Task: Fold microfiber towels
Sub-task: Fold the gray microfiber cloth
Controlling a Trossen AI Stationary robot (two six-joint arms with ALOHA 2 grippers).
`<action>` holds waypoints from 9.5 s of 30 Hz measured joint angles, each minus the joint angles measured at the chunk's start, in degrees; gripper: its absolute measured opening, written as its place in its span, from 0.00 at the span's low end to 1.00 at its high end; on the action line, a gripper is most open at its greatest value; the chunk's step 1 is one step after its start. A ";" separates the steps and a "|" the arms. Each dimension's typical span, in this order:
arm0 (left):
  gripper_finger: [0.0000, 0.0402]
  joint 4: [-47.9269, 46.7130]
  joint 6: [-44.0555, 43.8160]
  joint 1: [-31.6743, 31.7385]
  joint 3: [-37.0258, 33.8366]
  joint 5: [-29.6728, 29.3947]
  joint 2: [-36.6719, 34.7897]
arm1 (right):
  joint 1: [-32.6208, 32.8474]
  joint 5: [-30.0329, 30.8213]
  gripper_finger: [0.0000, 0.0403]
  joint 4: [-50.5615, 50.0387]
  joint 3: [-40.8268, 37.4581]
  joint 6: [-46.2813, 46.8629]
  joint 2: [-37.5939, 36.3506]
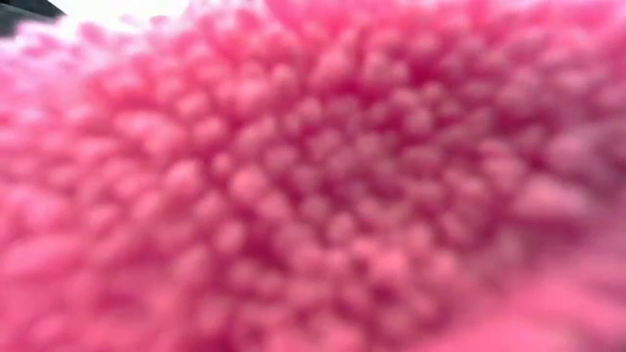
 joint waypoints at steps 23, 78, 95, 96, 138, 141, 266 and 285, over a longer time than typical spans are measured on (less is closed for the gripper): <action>0.36 22.76 18.99 -0.32 -20.79 0.83 0.00 | 0.00 1.87 0.00 0.24 0.00 1.18 0.00; 0.00 26.88 23.64 3.45 -19.61 0.47 -0.39 | 0.35 6.14 0.00 6.42 0.11 3.13 16.12; 0.00 11.32 31.69 10.34 1.69 -14.54 -0.44 | 5.54 6.16 0.00 3.87 0.11 2.01 16.27; 0.00 10.44 32.69 10.74 3.34 -15.69 -0.46 | 6.08 6.16 0.00 4.44 0.11 2.01 16.92; 0.00 8.46 47.27 14.41 18.86 -23.46 -0.50 | 7.69 -7.53 0.30 26.09 9.86 37.42 59.85; 0.00 8.50 47.31 14.41 18.86 -23.44 -0.50 | 7.28 -5.51 0.30 25.98 9.86 37.64 59.93; 0.00 19.84 56.04 15.10 18.86 -20.92 2.97 | 6.82 -0.71 0.41 2.58 22.69 39.41 71.80; 0.00 19.86 56.01 15.26 18.86 -21.02 2.95 | 9.97 -2.83 0.41 8.07 22.71 40.19 71.82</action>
